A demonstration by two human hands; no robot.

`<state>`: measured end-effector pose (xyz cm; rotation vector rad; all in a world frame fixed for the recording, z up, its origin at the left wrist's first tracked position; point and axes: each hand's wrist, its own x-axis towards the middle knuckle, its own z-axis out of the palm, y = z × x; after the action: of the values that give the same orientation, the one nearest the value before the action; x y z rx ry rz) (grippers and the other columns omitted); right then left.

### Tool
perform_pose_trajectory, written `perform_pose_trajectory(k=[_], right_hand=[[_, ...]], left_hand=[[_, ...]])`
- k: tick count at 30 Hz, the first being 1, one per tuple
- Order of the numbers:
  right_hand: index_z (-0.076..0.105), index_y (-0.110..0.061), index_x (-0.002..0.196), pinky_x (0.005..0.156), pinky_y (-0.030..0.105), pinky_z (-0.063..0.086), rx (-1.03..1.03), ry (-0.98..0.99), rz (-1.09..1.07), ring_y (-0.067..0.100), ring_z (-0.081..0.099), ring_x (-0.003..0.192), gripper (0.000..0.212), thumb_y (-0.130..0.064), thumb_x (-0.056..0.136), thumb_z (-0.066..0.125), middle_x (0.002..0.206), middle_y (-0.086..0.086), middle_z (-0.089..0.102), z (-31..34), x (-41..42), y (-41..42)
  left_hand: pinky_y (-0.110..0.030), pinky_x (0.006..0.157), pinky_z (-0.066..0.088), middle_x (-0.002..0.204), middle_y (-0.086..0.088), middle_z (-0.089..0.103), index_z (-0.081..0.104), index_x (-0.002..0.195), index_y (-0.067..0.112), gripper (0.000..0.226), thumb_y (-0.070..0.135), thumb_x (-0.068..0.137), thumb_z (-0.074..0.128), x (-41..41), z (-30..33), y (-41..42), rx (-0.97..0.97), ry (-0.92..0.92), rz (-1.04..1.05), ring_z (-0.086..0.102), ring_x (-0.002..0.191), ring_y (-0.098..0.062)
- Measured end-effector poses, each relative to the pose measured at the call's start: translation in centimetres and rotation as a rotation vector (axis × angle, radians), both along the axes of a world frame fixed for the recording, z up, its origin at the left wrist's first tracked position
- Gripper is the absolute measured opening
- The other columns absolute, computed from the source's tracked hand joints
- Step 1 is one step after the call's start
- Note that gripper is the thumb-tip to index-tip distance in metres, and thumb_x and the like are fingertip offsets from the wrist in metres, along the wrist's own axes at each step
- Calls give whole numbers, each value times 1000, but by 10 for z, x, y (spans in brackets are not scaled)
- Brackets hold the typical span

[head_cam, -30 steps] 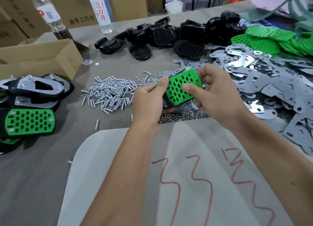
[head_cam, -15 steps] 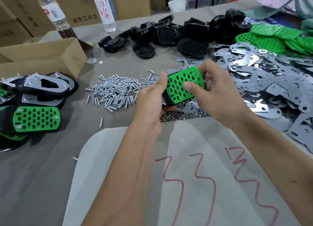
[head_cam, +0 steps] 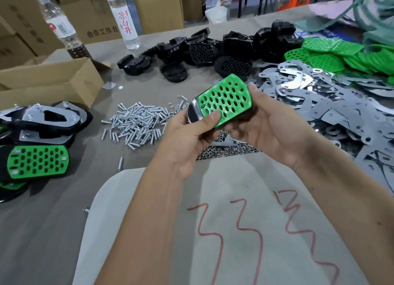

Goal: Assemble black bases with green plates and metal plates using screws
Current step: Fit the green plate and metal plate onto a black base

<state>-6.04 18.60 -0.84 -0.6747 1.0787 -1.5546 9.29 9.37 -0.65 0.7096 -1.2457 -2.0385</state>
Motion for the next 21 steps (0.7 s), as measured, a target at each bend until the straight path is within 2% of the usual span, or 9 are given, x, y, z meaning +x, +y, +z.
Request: perform_pose_trajectory(k=[2, 6, 10, 13, 16, 18, 21], right_hand=[[66, -6, 129, 65, 30, 57, -9, 8, -8, 19, 66, 78, 51, -47, 105, 46, 106, 11, 70, -1, -1, 1], [74, -16, 109, 66, 30, 59, -15, -18, -87, 16, 69, 77, 35, -33, 110, 43, 98, 6, 76, -3, 1, -1], [73, -2, 111, 72, 30, 60, -55, 113, -143, 21, 71, 86, 35, -20, 111, 43, 108, 18, 77, -4, 4, -1], [75, -4, 103, 71, 28, 58, -130, 112, -184, 20, 71, 85, 37, -20, 111, 43, 101, 16, 77, -3, 9, -1], [71, -1, 111, 88, 39, 57, -169, 95, -197, 31, 69, 102, 38, -20, 111, 39, 110, 19, 74, -3, 10, -2], [67, 2, 121, 98, 46, 55, -148, 89, -209, 34, 67, 113, 40, -21, 113, 35, 120, 21, 72, -4, 8, -2], [64, -1, 129, 101, 47, 55, -101, 89, -187, 29, 68, 119, 45, -36, 109, 45, 126, 18, 72, -4, 6, -3]], left_hand=[[-18, 63, 56, 103, -5, 79, 72, 108, 12, 37, 10, 72, 79, 1, 0, -2, -21, -21, 13, 73, 82, -14], [-17, 57, 55, 99, -7, 79, 73, 106, 11, 36, 9, 71, 77, 3, 1, -5, 31, -31, -29, 74, 77, -17], [-17, 56, 56, 96, -6, 79, 72, 105, 9, 34, 7, 71, 75, 7, 2, -8, 54, -28, -73, 76, 72, -16], [-18, 57, 57, 95, -8, 79, 71, 107, 8, 37, 9, 70, 74, 7, 4, -7, 66, -13, -108, 76, 73, -18], [-18, 55, 57, 93, -10, 78, 72, 106, 5, 37, 10, 69, 75, 2, 4, -2, 91, -11, -85, 75, 71, -19], [-19, 54, 56, 91, -11, 78, 74, 100, 6, 27, 6, 73, 77, -3, 2, 1, 91, -44, -32, 74, 68, -20], [-20, 54, 55, 90, -9, 79, 75, 92, 8, 14, -4, 84, 75, -8, -3, 4, 51, -104, 28, 72, 68, -19]])
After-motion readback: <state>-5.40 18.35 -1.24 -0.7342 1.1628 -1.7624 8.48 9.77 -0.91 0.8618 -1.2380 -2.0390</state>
